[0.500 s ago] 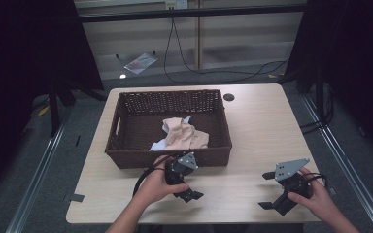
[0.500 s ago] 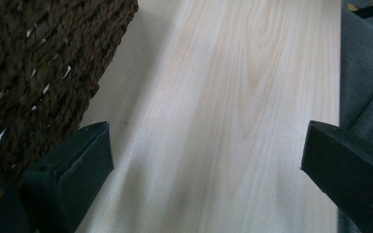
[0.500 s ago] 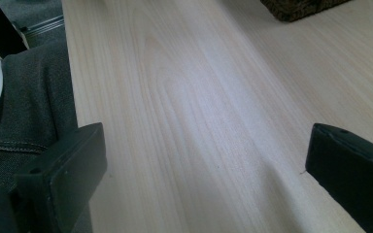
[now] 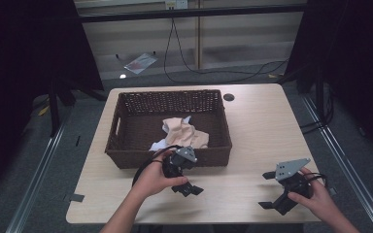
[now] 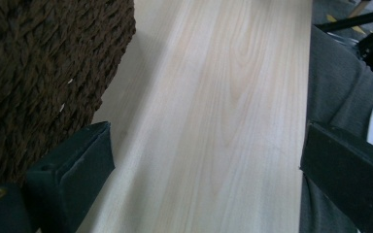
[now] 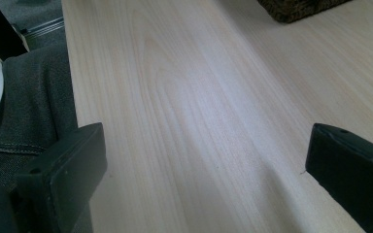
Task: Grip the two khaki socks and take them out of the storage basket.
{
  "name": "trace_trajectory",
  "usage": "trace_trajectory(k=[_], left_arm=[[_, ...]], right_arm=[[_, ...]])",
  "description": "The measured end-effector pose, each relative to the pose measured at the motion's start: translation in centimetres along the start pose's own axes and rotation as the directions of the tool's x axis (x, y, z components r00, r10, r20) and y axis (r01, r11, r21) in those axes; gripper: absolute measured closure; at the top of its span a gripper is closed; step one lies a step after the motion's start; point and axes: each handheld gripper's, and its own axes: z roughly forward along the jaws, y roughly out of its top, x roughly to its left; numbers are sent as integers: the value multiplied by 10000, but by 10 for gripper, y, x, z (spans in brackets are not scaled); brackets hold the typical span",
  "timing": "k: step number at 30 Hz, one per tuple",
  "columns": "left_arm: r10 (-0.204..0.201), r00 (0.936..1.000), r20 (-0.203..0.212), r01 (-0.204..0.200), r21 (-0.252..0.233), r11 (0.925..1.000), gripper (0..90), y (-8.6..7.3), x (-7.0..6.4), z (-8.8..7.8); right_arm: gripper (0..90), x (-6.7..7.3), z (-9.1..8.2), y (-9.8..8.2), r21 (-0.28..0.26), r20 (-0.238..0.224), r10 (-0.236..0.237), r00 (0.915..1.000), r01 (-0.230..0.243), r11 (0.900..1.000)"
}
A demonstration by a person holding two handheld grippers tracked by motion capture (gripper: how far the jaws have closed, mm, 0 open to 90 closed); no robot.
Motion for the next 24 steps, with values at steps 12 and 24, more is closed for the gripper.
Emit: trace_trajectory(k=[12,24], left_arm=[[-319,9993,182,319,-1,9995,49,22,4,-26],[-738,9973,63,739,-60,9973,48,42,17,-53]], right_arm=[[10,0,-1,0,-13,-19,-9,10000,9,10000],[10,0,-1,0,-73,13,13,10000,-13,10000]])
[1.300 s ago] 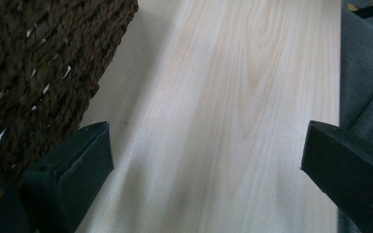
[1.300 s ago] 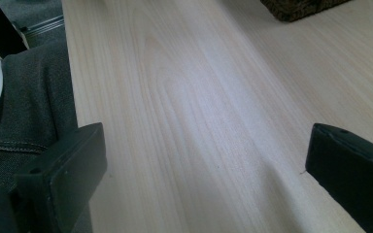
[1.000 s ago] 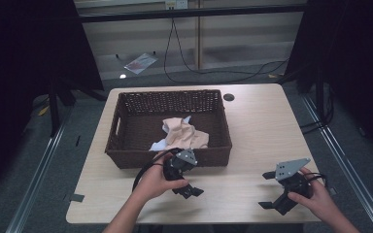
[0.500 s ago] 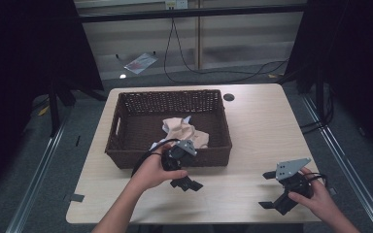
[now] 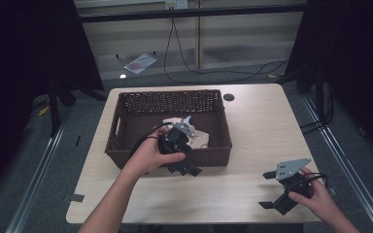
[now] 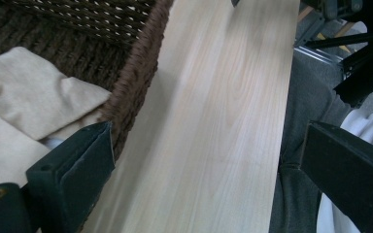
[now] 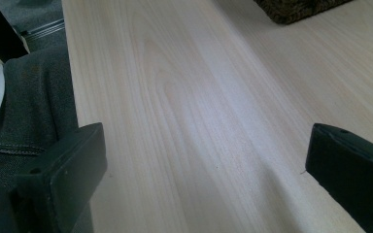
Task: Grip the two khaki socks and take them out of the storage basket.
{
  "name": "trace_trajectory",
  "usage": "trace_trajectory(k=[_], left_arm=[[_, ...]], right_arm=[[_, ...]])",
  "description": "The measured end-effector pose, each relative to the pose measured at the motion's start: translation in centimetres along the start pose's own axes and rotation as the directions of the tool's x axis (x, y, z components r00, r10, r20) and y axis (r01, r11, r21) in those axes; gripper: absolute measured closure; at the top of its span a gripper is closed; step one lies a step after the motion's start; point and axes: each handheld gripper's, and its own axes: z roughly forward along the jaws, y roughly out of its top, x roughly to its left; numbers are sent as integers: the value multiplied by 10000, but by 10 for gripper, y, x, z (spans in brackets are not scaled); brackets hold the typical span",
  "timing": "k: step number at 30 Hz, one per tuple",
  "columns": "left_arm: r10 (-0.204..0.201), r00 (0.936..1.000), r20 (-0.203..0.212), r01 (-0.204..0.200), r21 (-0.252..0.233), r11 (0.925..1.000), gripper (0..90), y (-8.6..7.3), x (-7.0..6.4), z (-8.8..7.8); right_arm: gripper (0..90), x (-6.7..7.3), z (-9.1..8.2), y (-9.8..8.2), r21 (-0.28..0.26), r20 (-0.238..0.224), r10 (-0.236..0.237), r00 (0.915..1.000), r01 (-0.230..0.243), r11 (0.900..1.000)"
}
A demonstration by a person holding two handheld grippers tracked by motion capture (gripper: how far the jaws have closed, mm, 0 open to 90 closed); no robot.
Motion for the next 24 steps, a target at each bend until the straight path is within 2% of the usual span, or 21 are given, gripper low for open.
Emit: trace_trajectory(k=[8,13,16,19,20,22,24], left_arm=[[-381,9990,-254,379,-63,9993,48,7,13,-9],[-712,9961,-529,707,-115,9974,48,11,24,-16],[-776,9952,-601,771,-115,9970,49,12,28,-18],[-930,9927,-771,927,-69,9957,49,15,36,-20],[-1118,9902,-835,1117,-56,9937,48,15,39,-20],[-1112,9905,-815,1117,25,9937,49,15,42,-20],[-1377,9857,-971,1384,5,9904,48,16,50,-20]], right_arm=[[10,0,0,0,1,-12,2,10000,-2,10000],[10,0,-1,0,-2,19,9,10000,-9,10000],[10,0,0,0,1,16,6,10000,-6,10000],[10,0,-1,0,-8,12,11,10000,-11,10000],[10,0,-1,0,-3,-5,23,10000,-23,10000],[10,0,-1,0,-10,-11,26,10000,-26,10000],[9,0,-1,0,-2,-21,29,10000,-29,10000]])
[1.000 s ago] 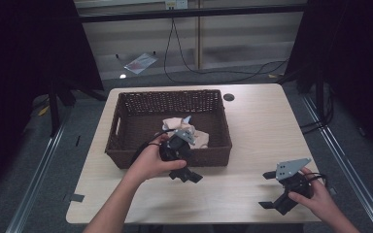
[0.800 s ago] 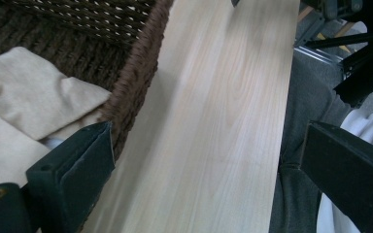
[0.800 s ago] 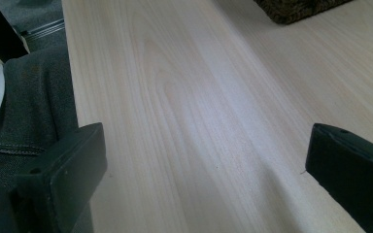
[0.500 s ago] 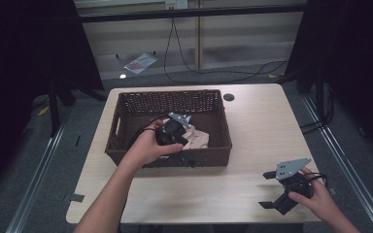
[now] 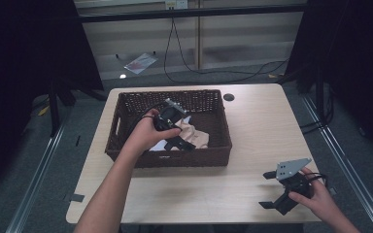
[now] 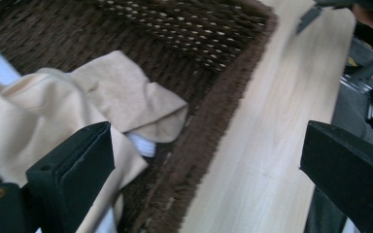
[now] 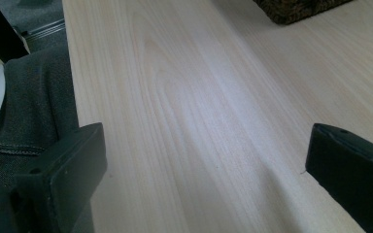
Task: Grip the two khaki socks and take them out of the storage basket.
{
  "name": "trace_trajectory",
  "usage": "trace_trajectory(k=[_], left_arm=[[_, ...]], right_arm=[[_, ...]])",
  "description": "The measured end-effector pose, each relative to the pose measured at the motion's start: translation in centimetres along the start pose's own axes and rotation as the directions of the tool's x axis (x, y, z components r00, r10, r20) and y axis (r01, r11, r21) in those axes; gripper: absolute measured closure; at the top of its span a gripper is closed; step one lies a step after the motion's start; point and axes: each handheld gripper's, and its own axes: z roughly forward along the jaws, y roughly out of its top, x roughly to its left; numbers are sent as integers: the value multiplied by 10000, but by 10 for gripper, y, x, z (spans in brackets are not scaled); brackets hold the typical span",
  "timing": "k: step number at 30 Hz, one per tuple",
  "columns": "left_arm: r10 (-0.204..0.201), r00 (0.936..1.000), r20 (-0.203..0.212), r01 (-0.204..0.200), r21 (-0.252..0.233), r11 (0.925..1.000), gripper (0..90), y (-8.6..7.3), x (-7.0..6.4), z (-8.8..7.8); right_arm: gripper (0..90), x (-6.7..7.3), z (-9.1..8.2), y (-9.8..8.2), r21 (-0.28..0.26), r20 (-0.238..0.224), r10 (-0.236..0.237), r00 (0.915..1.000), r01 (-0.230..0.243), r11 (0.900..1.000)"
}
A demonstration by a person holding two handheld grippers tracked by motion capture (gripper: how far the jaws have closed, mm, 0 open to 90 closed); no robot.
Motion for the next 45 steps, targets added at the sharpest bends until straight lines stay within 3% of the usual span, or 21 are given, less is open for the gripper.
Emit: trace_trajectory(k=[8,11,17,23,24,30,31,32,33,40,42,43,44,45], left_arm=[[-299,9986,-435,311,284,9991,48,5,12,1],[-577,9967,-564,598,352,9976,48,6,19,3],[-795,9942,-724,809,164,9966,47,5,30,6],[-1295,9843,-1199,1322,152,9911,46,4,43,10],[-1511,9769,-1508,1547,124,9879,47,4,47,11],[-1516,9716,-1818,1596,300,9867,46,3,56,16],[-1670,9662,-1966,1753,255,9842,46,3,60,19],[-1670,9662,-1966,1753,255,9842,46,3,60,19],[-1760,9593,-2208,1842,168,9828,46,3,61,21],[-1874,9532,-2371,1941,50,9810,61,0,67,30],[-1945,9497,-2452,2043,149,9788,69,-2,71,31],[-2073,9450,-2529,2154,43,9765,98,-3,75,32],[-2073,9450,-2529,2154,43,9765,114,-3,75,32],[-2076,9400,-2706,2166,36,9762,134,-4,77,32]], right_arm=[[10,0,0,0,-10,4,-12,10000,12,10000],[10,0,0,0,0,-5,-28,10000,28,10000],[10,0,0,0,-5,2,-41,10000,41,10000],[10,0,0,0,6,-22,-45,10000,45,10000],[10,0,0,0,1,-23,-34,10000,34,10000],[10,0,-1,0,-25,-24,-37,10000,37,10000],[10,0,-1,0,-22,-44,-61,10000,61,10000],[10,0,-1,0,-22,-44,-61,10000,61,10000],[10,0,-1,0,-20,-32,-40,10000,40,10000],[9,0,-1,0,-18,-57,-20,10000,20,10000],[10,0,-1,0,-5,-48,-83,10000,83,10000],[10,0,-1,0,-39,-35,-93,10000,93,9999],[10,0,-1,0,-39,-35,-93,10000,93,9999],[10,0,-1,0,-20,-53,-59,10000,59,10000]])
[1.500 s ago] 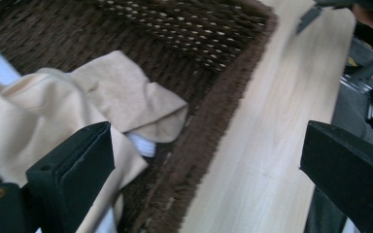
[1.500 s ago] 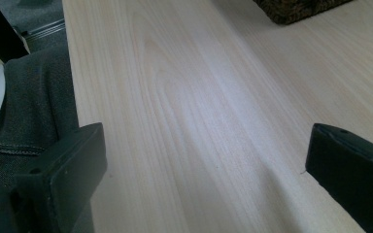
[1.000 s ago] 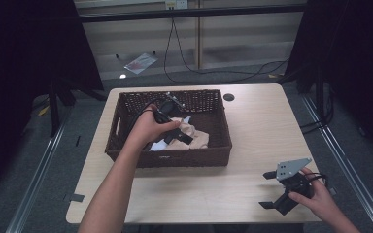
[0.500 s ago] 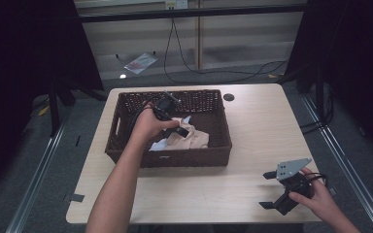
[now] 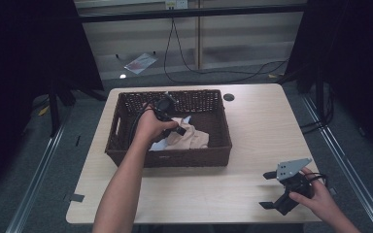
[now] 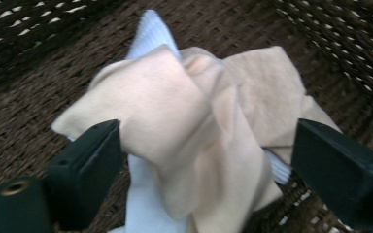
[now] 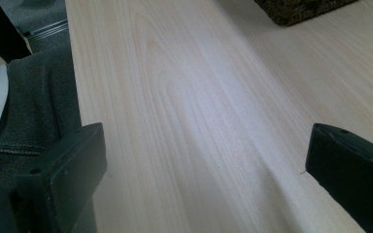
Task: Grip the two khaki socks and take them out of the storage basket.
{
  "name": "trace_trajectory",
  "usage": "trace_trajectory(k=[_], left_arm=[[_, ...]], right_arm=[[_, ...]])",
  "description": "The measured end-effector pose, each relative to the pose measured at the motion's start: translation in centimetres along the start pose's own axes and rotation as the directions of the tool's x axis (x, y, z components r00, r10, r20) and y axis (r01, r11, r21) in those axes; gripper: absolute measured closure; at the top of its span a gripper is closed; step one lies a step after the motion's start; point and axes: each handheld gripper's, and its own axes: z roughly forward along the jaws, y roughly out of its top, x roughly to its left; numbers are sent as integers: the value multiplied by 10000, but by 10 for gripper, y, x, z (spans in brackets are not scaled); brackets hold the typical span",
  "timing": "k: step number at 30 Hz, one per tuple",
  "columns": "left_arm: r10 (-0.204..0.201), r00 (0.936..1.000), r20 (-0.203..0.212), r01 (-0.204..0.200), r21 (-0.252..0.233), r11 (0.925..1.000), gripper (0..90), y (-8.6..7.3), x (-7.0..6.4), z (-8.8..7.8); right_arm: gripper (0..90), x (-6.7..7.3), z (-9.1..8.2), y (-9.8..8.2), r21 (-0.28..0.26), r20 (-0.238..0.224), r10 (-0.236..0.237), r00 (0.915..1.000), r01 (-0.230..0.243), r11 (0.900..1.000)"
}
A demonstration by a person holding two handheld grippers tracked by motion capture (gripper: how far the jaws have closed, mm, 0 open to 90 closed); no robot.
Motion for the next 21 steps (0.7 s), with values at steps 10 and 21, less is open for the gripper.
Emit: trace_trajectory(k=[10,21], left_arm=[[-30,9995,-307,32,63,10000,347,-6,11,8],[-109,9991,-403,126,431,9990,744,-7,16,7]], right_arm=[[10,0,1,0,-2,-17,28,10000,-28,10000],[10,0,1,0,-3,-20,15,10000,-15,10000]])
